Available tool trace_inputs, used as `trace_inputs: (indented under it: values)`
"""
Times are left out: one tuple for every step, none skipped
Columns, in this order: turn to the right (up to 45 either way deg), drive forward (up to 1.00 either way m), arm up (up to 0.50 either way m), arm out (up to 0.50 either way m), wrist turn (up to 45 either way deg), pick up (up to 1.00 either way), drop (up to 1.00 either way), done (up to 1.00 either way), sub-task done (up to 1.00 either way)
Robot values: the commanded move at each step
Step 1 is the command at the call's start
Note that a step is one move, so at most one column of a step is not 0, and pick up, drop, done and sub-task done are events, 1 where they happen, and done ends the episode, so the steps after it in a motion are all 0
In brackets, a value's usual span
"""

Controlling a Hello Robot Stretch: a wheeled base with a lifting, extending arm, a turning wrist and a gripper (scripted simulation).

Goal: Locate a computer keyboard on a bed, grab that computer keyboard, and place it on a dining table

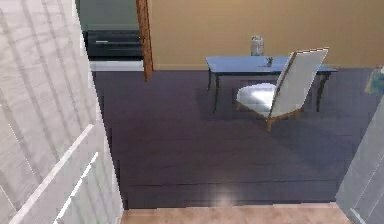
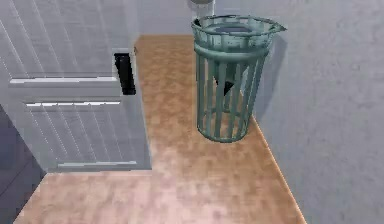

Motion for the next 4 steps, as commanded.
trace_inputs:
  values:
    - [0.0,1.00,0.00,0.00,0.0,0.00,0.00,0.00,0.00]
    - [-3.0,0.00,0.00,0.00,0.0,0.00,0.00,0.00,0.00]
    - [0.0,0.35,0.00,0.00,0.0,0.00,0.00,0.00,0.00]
    - [-3.0,0.00,0.00,0.00,0.0,0.00,0.00,0.00,0.00]
